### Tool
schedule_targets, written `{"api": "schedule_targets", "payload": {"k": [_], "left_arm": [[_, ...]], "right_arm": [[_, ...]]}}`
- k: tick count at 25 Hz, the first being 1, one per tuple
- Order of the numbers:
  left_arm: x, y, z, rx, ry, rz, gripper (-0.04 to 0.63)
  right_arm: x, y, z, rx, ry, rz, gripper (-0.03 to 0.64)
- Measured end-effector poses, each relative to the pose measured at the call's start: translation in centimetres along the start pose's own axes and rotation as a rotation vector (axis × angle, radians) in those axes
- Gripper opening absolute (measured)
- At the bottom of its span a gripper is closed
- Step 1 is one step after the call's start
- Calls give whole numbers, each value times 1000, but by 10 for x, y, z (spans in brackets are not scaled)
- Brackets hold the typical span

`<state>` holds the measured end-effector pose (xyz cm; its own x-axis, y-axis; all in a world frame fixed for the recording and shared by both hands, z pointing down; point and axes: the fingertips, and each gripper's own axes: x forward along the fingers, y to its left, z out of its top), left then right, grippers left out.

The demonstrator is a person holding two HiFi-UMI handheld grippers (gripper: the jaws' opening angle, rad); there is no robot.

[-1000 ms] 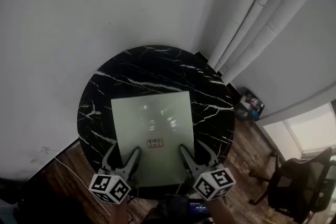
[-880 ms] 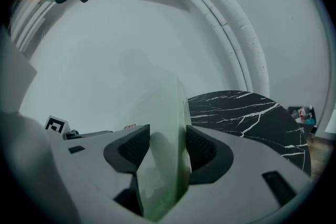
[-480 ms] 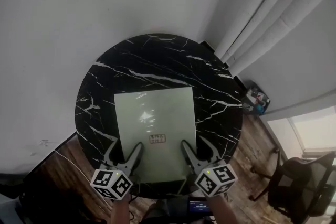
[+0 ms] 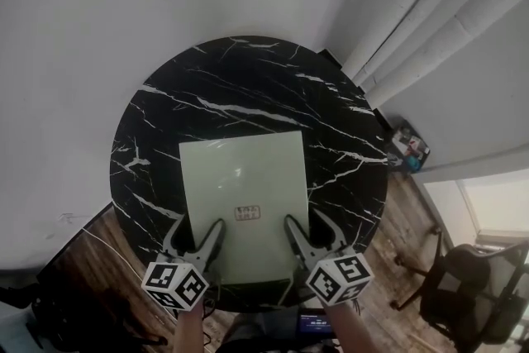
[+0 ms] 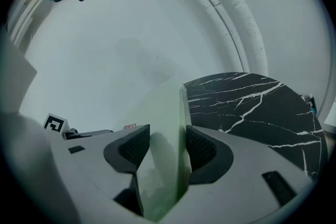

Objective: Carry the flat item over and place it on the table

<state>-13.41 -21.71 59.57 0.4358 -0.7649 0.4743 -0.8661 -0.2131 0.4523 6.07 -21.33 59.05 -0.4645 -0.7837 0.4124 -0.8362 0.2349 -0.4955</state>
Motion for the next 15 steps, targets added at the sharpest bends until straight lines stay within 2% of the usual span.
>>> {"api": "schedule_targets", "payload": {"k": [15], "left_arm": [[25,16,-18,-10,77,62,355]], "right_arm": [[26,-22,-19,21,72,-11,213]]}}
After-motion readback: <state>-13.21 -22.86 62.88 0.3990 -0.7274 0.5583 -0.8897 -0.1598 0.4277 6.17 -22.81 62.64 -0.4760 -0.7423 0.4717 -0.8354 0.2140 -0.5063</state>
